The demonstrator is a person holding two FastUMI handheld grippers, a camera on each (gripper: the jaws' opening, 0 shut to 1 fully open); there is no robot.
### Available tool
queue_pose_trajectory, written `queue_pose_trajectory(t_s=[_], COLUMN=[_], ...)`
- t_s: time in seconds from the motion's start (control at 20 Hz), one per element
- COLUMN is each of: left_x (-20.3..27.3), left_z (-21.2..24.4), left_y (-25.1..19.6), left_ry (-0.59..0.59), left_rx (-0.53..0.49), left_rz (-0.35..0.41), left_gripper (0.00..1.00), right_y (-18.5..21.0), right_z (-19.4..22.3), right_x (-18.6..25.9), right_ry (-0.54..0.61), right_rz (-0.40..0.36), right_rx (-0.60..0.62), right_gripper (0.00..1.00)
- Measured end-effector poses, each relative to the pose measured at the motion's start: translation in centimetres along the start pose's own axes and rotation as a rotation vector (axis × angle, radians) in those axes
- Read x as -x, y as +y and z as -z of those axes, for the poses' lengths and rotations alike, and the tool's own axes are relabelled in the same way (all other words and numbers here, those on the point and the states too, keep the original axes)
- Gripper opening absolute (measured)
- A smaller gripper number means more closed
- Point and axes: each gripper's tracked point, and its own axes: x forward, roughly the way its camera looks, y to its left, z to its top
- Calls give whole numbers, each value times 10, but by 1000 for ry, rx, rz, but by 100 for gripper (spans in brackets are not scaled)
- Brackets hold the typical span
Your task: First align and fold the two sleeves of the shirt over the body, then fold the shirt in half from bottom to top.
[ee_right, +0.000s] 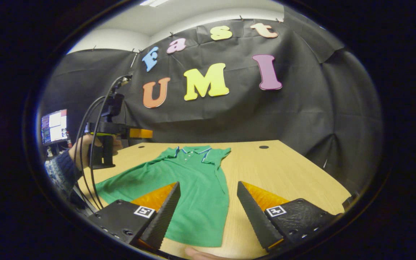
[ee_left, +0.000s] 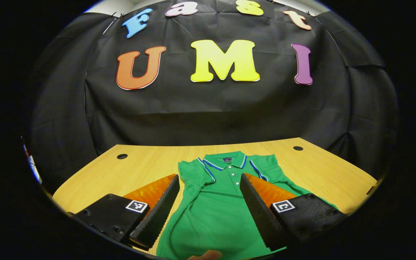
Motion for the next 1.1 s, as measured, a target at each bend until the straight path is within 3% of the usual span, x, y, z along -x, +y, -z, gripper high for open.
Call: queue_pose_trajectory(t_s=[0.15,0.45,0.75,1.1], left_x=[46,114,144,146], left_z=[11,69,118,169], left_y=[12,33,43,58], left_ry=[-50,-24,-7,104], left_rx=[-41,-13,31,120], left_rz=[-57,-131,-103,-97], left_gripper=[100,100,100,100], right_y=[0,1,8,20], right_z=[8,34,52,70], right_x=[17,41,38,22], right_ry=[11,5,33,84], right_rz=[43,130,184,197], right_rx=[11,4,39,91], right_gripper=[96,96,96,94])
